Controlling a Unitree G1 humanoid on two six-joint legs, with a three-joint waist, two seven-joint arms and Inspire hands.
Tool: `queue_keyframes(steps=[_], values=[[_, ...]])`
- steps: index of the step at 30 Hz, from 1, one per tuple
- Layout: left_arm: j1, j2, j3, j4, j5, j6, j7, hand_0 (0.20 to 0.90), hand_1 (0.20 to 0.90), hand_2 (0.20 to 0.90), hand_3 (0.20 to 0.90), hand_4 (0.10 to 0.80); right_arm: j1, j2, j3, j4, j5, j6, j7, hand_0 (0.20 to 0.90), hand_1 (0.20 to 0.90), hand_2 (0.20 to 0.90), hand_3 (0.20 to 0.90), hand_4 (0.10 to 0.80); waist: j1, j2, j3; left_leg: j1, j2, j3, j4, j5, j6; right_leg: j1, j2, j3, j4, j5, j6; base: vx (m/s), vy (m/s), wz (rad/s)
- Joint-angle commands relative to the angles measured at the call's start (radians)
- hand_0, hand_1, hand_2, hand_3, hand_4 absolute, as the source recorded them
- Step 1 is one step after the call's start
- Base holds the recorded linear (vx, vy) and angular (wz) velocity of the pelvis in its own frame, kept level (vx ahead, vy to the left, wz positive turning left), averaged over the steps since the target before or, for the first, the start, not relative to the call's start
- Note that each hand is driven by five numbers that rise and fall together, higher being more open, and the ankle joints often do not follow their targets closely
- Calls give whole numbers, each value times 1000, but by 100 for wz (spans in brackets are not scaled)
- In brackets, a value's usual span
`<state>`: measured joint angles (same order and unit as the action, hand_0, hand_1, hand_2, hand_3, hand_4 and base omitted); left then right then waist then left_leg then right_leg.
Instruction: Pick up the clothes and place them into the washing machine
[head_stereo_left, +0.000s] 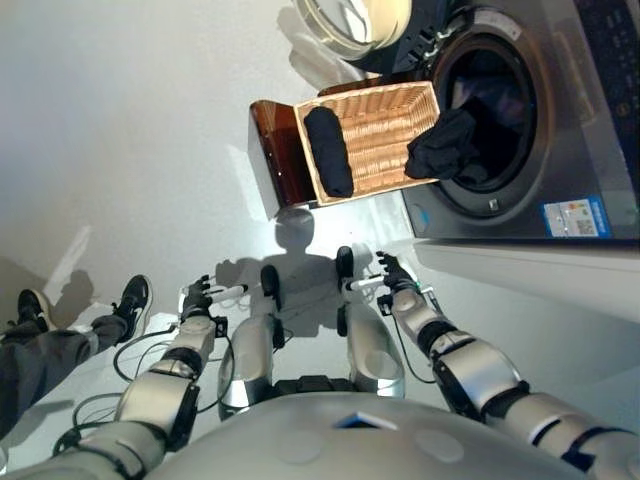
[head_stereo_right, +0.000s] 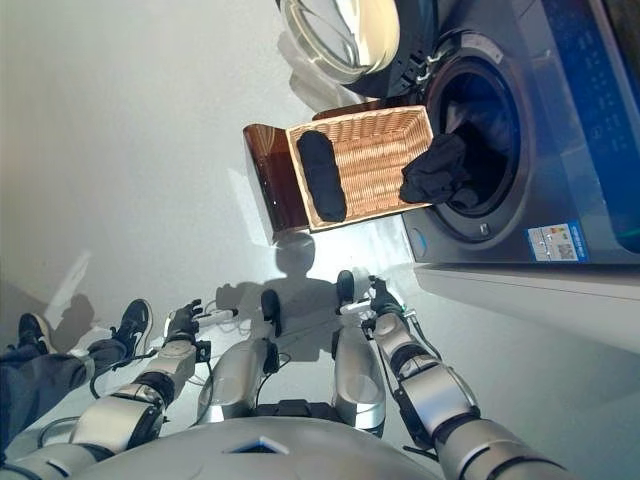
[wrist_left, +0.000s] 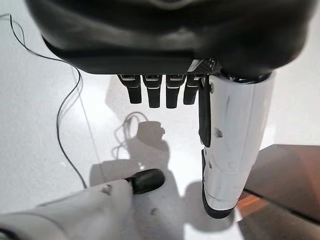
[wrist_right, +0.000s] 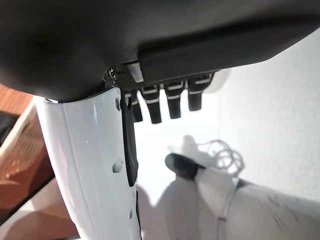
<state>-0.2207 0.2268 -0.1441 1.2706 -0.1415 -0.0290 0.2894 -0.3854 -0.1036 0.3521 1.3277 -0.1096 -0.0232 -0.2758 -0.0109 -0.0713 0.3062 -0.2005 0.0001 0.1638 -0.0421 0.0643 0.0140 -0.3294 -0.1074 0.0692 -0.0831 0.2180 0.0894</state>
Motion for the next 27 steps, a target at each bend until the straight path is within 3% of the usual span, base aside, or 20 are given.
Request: queue_keyframes(steps=[1, 11, 27], values=[[-56, 54, -43, 63, 108, 14, 29, 900, 900, 900, 900, 800, -60, -46, 8, 8, -2, 0, 7, 900, 900, 900, 900, 800, -10, 32, 25, -51, 90, -66, 35, 14, -87, 53, -4, 19, 70, -111, 43, 18, 14, -5], [-120, 38, -145, -9, 152, -6, 13, 900, 900, 900, 900, 800, -78, -62, 7, -5, -4, -3, 1, 900, 900, 900, 900, 800, -32, 14, 25, -40, 94, -54, 43, 4, -87, 51, 2, 32, 81, -116, 43, 8, 3, -6], [-106, -5, -165, 22, 178, 9, 1, 900, 900, 900, 900, 800, -51, -32, 9, 3, 5, -7, 9, 900, 900, 900, 900, 800, -38, 27, 32, -38, 91, -52, 49, -1, -85, 52, 2, 36, 87, -119, 42, 1, 2, -2]])
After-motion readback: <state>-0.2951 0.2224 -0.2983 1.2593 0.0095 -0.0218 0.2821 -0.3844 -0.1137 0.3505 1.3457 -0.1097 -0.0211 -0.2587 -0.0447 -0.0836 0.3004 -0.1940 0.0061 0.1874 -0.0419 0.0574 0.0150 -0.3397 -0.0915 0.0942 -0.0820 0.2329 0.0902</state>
